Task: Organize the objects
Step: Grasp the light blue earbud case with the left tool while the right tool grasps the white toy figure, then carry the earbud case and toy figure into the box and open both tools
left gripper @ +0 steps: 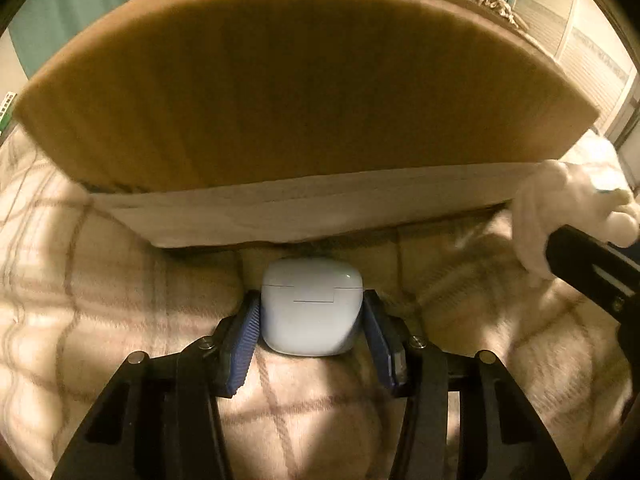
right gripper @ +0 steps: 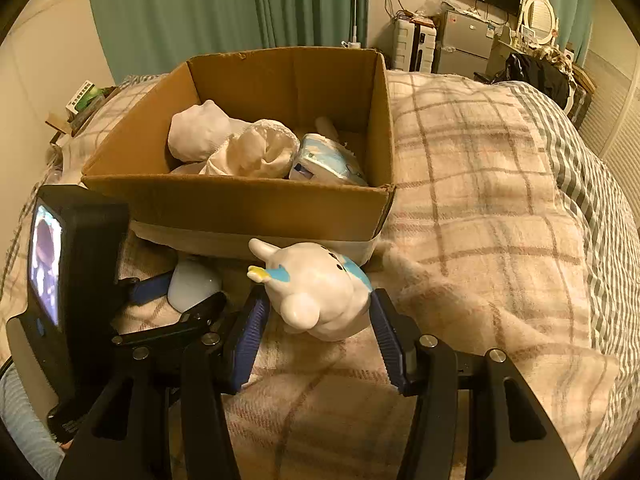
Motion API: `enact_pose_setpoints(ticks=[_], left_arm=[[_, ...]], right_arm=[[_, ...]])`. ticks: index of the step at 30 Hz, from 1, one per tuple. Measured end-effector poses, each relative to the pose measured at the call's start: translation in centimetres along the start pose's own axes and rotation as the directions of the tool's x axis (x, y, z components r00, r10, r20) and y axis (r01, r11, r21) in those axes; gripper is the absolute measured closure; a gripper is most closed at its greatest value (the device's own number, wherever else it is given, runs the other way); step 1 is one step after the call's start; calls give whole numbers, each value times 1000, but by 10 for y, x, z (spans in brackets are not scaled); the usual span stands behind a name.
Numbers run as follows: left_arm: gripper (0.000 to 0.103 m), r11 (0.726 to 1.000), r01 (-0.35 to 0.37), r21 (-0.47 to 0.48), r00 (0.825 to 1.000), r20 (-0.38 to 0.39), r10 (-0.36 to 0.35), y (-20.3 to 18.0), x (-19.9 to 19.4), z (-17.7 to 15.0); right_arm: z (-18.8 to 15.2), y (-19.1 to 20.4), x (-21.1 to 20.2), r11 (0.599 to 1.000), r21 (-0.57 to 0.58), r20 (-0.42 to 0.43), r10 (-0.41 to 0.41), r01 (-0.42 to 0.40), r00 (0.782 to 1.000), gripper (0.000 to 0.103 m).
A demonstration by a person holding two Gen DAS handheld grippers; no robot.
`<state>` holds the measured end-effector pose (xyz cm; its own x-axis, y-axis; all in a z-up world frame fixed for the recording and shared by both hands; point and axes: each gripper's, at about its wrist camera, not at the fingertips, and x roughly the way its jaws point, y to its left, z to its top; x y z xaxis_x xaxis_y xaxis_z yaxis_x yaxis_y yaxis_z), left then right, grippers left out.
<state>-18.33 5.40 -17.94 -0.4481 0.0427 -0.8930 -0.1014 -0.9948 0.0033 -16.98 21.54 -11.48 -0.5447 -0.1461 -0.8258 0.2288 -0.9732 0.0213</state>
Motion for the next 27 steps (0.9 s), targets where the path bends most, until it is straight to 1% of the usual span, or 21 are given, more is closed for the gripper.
enact_pose_setpoints(ticks=[4,9,12,17,21,23,25,27], left_arm=[[52,1000,-6,-13,1000,24,6,5,-22,-9],[52,1000,-7,-25,997,79,9,13,-64,-22],[52,999,11,-42,992,127,-5,21,-94,-31],[52,998,12,-56,985,170,-2,25,-121,-42],[52,998,13,-55,979,204,-2,23,-145,-44],[52,999,27,-45,974,225,-16,20,-157,-45],[52,999,35,-34,970,242,-25,19,-165,-37],[52,999,36,-22,962,271,-29,16,-178,-33]], right_arm=[[-2,3,-10,1000,-8,25,-6,6,1000,52],[-6,13,-26,999,-35,47,-21,23,999,52],[-10,19,-39,999,-40,69,-28,31,997,52],[-20,22,-62,999,-24,96,-25,27,995,52],[-22,25,-86,999,-23,134,-21,24,991,52],[-22,27,-102,999,-28,165,-25,30,986,52],[-19,29,-116,999,-34,191,-27,34,981,52],[-15,32,-130,998,-44,220,-29,40,975,52]])
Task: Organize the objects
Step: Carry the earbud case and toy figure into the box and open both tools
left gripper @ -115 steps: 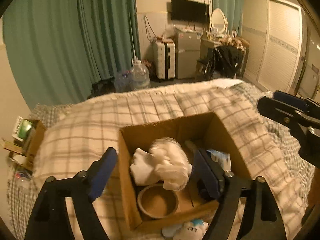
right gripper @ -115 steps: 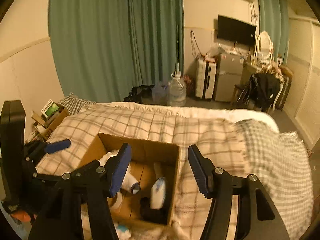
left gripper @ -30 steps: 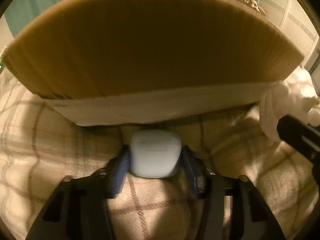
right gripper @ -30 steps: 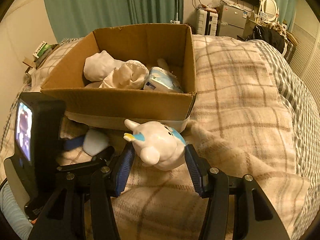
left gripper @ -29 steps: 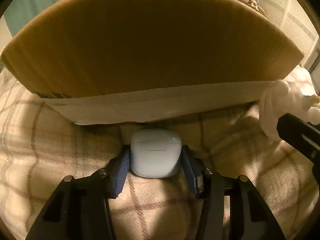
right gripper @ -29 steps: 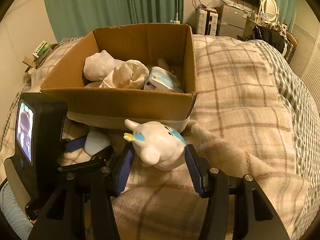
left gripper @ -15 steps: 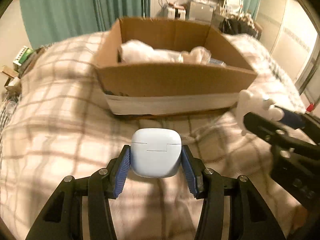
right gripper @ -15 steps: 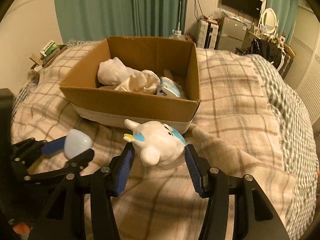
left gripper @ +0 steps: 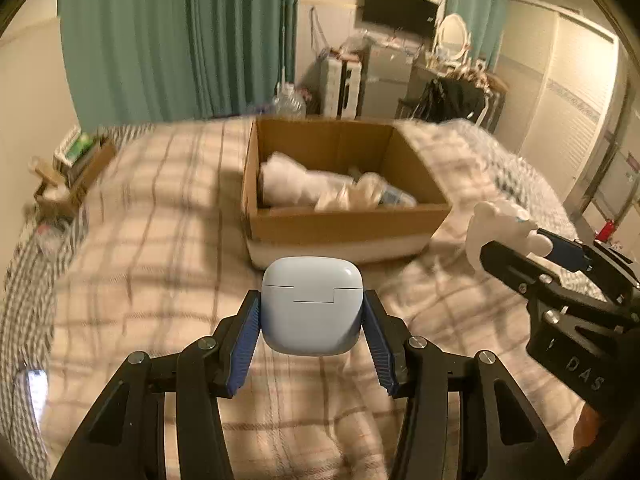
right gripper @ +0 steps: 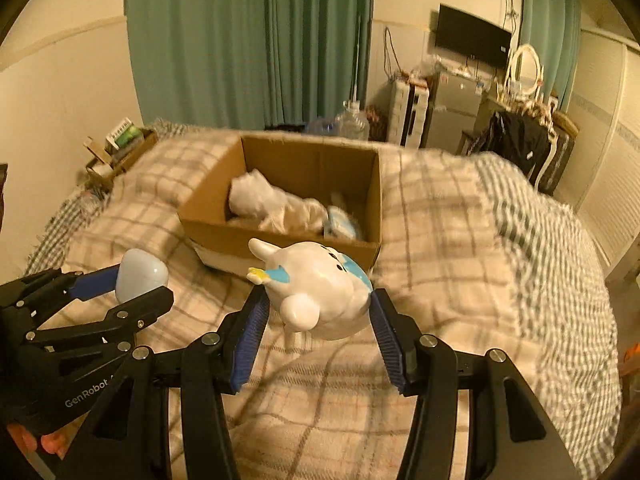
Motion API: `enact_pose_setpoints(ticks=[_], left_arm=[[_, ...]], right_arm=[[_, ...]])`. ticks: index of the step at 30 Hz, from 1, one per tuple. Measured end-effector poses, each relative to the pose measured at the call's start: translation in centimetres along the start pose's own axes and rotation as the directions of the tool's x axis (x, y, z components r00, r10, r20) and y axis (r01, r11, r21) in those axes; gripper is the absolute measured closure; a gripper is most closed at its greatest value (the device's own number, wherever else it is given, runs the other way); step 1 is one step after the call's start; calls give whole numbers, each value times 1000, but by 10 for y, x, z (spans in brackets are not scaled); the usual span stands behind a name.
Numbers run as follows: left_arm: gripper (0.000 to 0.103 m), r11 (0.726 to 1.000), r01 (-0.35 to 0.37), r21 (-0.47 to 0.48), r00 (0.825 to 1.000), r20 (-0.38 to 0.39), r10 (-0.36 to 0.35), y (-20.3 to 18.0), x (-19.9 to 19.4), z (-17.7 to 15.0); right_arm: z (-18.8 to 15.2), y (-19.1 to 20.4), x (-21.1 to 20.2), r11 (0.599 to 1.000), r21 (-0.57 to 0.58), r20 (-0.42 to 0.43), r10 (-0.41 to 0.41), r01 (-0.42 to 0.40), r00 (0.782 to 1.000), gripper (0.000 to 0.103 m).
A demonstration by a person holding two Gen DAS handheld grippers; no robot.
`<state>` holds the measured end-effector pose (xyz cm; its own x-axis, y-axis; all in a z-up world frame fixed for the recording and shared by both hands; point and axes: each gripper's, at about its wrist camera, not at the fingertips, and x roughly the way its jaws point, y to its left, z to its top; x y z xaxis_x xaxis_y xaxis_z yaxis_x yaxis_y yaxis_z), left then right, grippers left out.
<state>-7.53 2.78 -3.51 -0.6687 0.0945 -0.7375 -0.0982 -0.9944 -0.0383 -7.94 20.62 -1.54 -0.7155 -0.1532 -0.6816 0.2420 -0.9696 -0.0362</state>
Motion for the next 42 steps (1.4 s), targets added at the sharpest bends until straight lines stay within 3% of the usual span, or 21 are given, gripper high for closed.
enact_pose_setpoints(ticks=[9,19,30,42], left_arm=[[52,999,-1,53,993,117,-5,-2,-37,55],[52,992,-49,112,983,184,28,-5,-18,121],[52,996,-24,85,989,149,11,-9,55,168],[52,995,-32,92,999,18,30,-4,156,156]], right_arm=[[44,-1,-33,999,-47,109,12,-7,994,52],[119,-12,-20,996,-80,184,42,-28,982,52],[175,-31,57,995,-65,153,84,-75,985,52],[155,-45,170,991,-44,-6,124,-125,992,52]])
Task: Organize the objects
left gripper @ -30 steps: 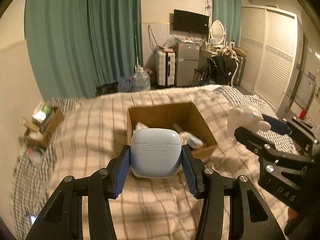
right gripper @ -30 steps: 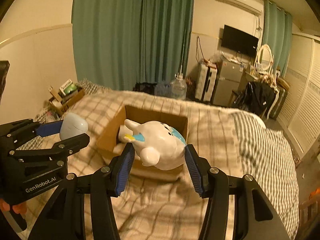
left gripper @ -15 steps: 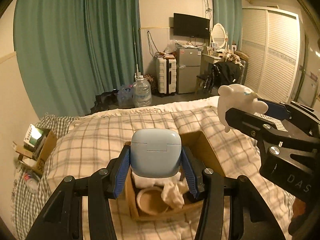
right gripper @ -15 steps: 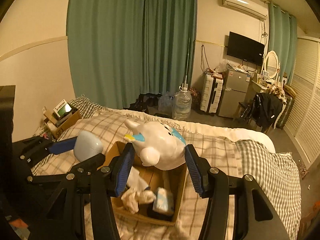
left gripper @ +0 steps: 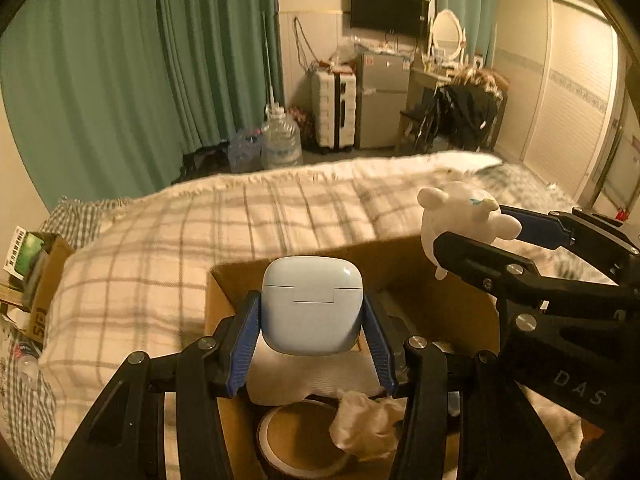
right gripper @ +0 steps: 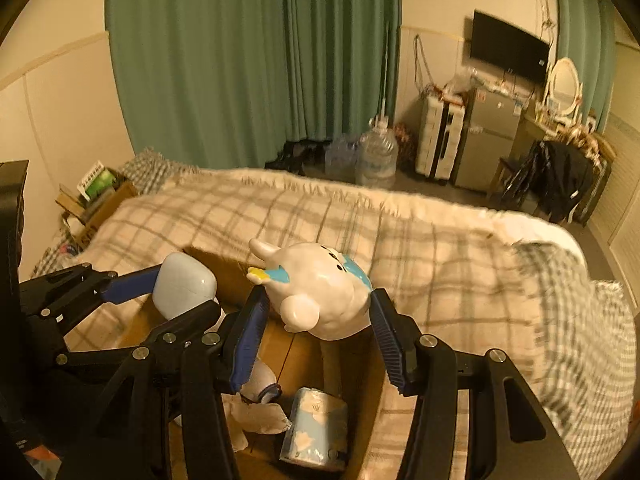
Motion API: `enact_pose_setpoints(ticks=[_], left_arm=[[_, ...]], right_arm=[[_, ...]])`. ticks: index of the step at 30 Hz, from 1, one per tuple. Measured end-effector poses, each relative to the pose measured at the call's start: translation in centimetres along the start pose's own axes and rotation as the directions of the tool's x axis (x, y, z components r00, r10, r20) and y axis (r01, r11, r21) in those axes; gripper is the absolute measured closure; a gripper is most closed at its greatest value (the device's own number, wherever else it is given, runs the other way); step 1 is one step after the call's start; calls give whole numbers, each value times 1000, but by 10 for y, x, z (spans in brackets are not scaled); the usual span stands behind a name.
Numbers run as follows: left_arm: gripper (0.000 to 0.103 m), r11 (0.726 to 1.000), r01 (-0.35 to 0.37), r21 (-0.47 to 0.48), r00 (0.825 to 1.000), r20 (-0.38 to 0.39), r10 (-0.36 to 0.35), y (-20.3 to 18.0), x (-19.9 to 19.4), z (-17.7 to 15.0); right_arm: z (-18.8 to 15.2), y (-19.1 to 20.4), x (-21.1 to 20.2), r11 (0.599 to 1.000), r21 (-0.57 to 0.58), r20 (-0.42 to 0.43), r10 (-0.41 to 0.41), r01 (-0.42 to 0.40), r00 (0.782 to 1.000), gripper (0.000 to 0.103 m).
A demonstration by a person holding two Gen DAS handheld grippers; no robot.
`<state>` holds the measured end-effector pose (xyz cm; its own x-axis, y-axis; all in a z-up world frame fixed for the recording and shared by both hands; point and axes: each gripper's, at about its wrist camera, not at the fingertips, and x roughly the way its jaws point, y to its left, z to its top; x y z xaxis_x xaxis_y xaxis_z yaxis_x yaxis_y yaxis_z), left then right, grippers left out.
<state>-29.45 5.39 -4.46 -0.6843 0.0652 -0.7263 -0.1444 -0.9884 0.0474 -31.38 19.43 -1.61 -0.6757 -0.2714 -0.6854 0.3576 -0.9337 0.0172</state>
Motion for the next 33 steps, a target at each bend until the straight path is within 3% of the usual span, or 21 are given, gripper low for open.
enact_pose_setpoints(ticks=[6,11,13,14,15,19,21,28,30,33], left_arm=[[52,1000,-10,-6,998,-56,10,0,27,-14],[49,999,15,-37,996,-84,-18,4,36,-21],[39,999,18,-33,997,-75,-21,4,33,-19],[26,1000,6,-31,998,-59,-8,4,29,-18],[18,1000,-5,-30,999,-40,4,4,23,-16],[12,999,-12,-42,1000,12,12,7,-4,-9],[6,998,-22,-59,999,41,25,9,-24,-5],[0,998,-41,-50,984,169,49,5,-109,6],[0,998,-43,-37,975,215,50,3,-138,8],[0,998,-46,-34,963,265,53,5,-176,4]], right_arm=[[-16,-6,35,1000,10,-71,9,-8,997,52],[-17,-8,37,999,41,-49,22,-20,999,50],[-15,-9,31,999,51,-32,18,-17,999,40],[-13,-10,26,998,54,-17,11,-10,1000,35],[-11,-9,21,998,57,-4,8,-8,1000,35],[-5,-8,-5,997,68,28,-22,20,999,34],[-3,-6,-22,997,70,46,-46,43,998,24],[8,4,-111,989,63,145,-138,130,980,21],[10,7,-145,987,76,191,-152,139,970,12],[9,11,-185,984,95,237,-171,152,956,8]])
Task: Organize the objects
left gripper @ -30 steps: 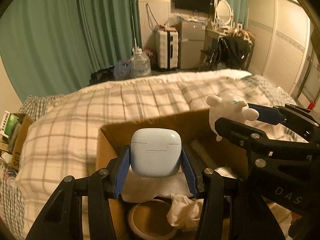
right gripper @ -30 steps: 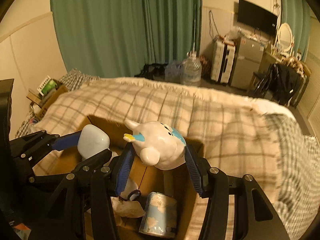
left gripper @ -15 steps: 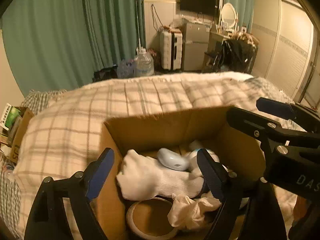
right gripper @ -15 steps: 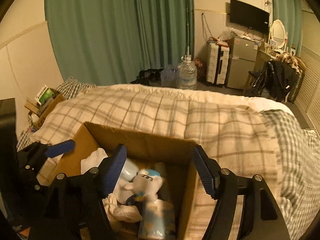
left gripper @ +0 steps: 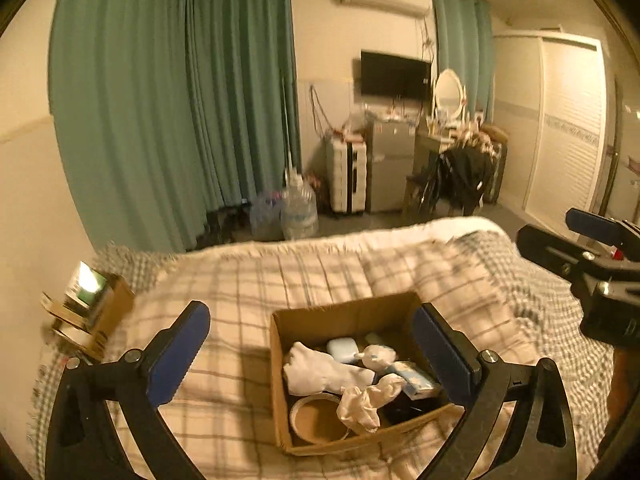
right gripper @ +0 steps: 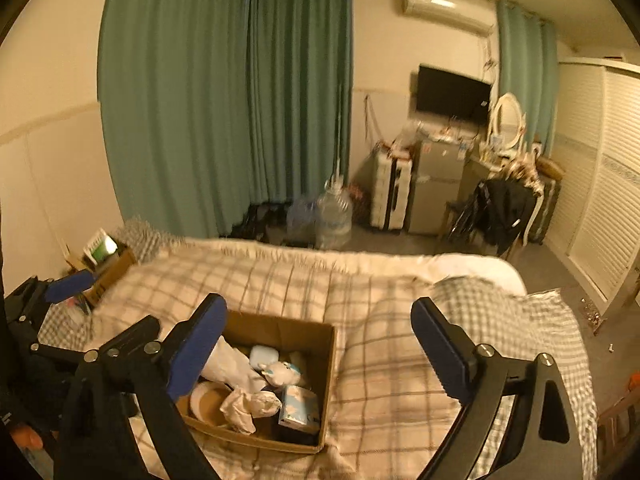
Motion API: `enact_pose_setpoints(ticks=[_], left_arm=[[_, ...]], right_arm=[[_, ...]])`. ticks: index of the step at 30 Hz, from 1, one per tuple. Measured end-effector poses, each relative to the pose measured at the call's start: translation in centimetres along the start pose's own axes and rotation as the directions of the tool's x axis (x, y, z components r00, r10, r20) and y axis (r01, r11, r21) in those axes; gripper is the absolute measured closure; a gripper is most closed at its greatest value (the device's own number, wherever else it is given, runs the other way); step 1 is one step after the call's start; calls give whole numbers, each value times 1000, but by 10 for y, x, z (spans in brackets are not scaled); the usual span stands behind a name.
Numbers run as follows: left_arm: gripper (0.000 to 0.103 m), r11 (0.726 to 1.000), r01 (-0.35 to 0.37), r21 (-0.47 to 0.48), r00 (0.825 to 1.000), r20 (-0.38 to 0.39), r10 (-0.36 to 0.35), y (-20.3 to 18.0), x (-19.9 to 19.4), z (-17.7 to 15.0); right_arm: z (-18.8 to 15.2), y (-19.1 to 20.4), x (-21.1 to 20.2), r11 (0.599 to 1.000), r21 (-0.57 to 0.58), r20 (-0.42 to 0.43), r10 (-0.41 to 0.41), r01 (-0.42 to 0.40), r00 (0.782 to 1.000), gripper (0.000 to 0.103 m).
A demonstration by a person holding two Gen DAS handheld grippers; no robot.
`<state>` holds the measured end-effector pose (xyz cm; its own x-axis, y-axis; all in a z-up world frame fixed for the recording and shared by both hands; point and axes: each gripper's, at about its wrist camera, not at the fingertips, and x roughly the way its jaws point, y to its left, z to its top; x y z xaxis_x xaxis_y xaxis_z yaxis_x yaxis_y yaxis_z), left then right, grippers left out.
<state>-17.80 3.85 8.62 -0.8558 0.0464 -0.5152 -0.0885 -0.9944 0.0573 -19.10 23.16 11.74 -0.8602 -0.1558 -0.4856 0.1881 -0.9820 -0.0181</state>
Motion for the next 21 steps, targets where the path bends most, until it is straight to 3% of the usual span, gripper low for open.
enact_pose_setpoints(ticks=[5,11,16,21], left_arm=[[0,1000,-7,1,997,81,7,8,-55,0],[0,997,-72,13,984,167,69,14,-102,-15],[0,998,-57,-41,980,187,64,13,-106,-42],[0,997,-54,-55,978,197,64,2,-88,-77]], right_arm=[[2,-3,-52,999,9,36,-38,38,999,0],[-21,-4,-87,999,44,33,-15,14,999,1],[-58,-4,-92,996,85,68,-21,15,997,0],[-95,10,-72,995,24,124,-96,94,988,0]])
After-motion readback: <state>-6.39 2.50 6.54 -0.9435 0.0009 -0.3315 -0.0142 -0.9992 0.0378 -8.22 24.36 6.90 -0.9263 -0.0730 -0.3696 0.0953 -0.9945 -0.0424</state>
